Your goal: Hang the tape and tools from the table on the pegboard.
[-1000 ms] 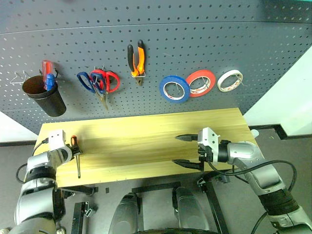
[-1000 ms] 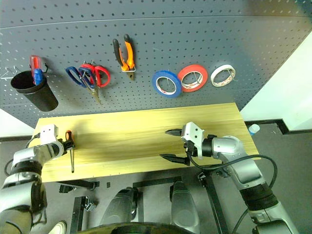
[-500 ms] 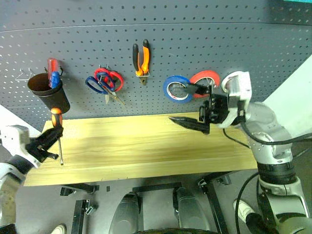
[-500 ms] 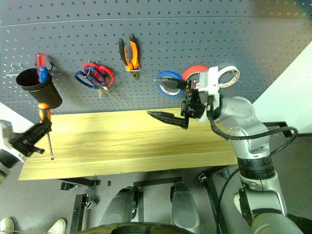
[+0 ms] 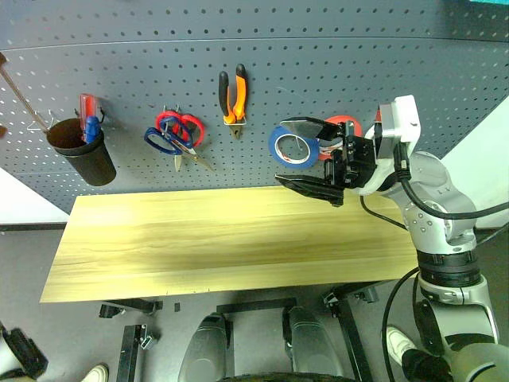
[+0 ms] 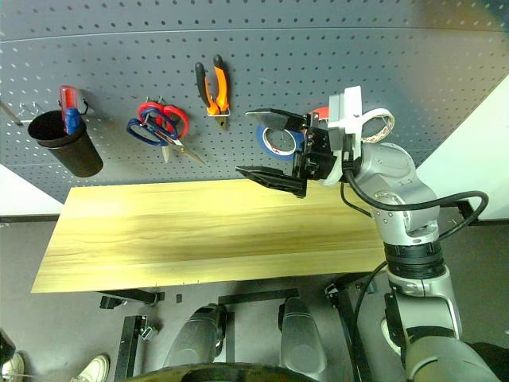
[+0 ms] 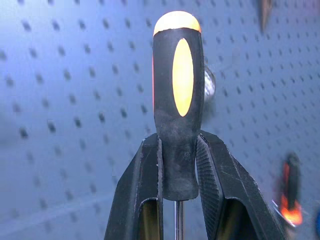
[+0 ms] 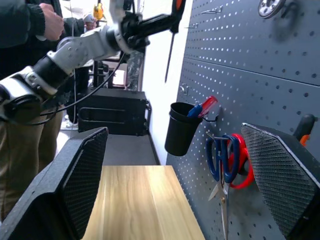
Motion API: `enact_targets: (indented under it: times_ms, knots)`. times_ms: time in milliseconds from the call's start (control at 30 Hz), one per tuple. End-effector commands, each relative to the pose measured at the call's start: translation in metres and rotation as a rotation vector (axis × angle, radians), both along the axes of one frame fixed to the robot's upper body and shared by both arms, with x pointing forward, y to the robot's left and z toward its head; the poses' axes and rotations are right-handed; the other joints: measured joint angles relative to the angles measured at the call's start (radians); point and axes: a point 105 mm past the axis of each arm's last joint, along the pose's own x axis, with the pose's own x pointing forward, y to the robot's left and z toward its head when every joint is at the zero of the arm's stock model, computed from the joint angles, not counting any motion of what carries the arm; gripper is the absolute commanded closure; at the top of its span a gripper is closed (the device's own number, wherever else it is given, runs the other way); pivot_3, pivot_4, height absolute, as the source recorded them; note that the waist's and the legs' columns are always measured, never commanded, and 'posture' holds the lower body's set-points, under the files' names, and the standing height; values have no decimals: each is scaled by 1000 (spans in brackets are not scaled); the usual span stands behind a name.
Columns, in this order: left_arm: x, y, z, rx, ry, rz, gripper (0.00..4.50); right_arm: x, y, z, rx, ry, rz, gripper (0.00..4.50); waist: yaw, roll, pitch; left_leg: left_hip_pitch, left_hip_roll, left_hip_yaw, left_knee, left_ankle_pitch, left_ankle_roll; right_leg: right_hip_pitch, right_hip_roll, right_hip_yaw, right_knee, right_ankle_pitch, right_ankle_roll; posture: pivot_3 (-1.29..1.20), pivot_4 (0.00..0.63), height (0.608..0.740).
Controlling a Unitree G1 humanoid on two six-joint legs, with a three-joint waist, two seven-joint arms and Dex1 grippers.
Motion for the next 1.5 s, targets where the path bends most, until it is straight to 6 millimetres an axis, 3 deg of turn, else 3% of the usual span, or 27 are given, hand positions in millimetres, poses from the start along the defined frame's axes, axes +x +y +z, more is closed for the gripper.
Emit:
enact_targets:
  times_ms: [33, 167, 500, 733, 967, 1100, 1167, 1267, 1500]
  knots:
    - [10, 11, 10, 53, -36, 54, 3931, -6, 0, 8, 18, -46, 2, 0, -1, 0, 0, 0, 0, 0, 0, 0, 0, 0, 0, 0, 0, 0, 0, -12, 107, 733]
    - [32, 13, -4, 78, 2, 61, 3931, -6, -2, 5, 12, -44, -16, 0, -1, 0, 0, 0, 0, 1, 0, 0, 0, 0, 0, 1, 0, 0, 1, -30, 100, 733]
    - [57, 18, -39, 31, 111, 8, 3931, -8, -8, -2, -5, -35, -66, 0, -11, -1, 0, -1, 0, 0, 1, 0, 0, 0, 0, 0, 0, 1, 2, -61, 96, 733]
    - [57, 23, -40, -1, 81, 37, 1537, -7, -12, -5, -18, -27, -86, 0, -29, -2, -1, -1, 0, 0, 2, 0, 0, 0, 0, 1, 0, 2, 3, -68, 97, 733]
    - [38, 43, -53, -2, 107, 85, 1537, -6, -12, -8, -24, -14, -87, 0, -41, -2, -1, 0, 0, 0, 1, 0, 0, 0, 0, 1, 1, 2, 3, -52, 99, 733]
    - [17, 28, -53, 21, 95, 15, 1537, -4, -15, -13, -35, 3, -97, 0, -41, -2, -2, -1, 0, 0, 2, 0, 0, 0, 0, 1, 1, 2, 3, -46, 101, 733]
    - [4, 7, -64, 57, 134, -61, 1537, -3, -19, -19, -49, 20, -114, 0, -41, -2, -2, -1, 0, 0, 2, 0, 0, 0, 0, 1, 1, 2, 3, -37, 103, 733]
    - [-9, -16, -96, 120, 248, -92, 1537, 0, -26, -30, -75, 52, -153, 0, -36, -1, -2, 0, 0, 1, 1, 0, 0, 0, -1, 2, 1, 2, 3, -27, 106, 733]
    - [-33, -51, -199, 247, 525, -63, 1537, 9, -53, -93, -270, 112, -333, 0, -19, -3, -11, 2, 0, 2, 2, 0, 0, 2, -1, 3, 0, 0, -1, 5, 102, 733]
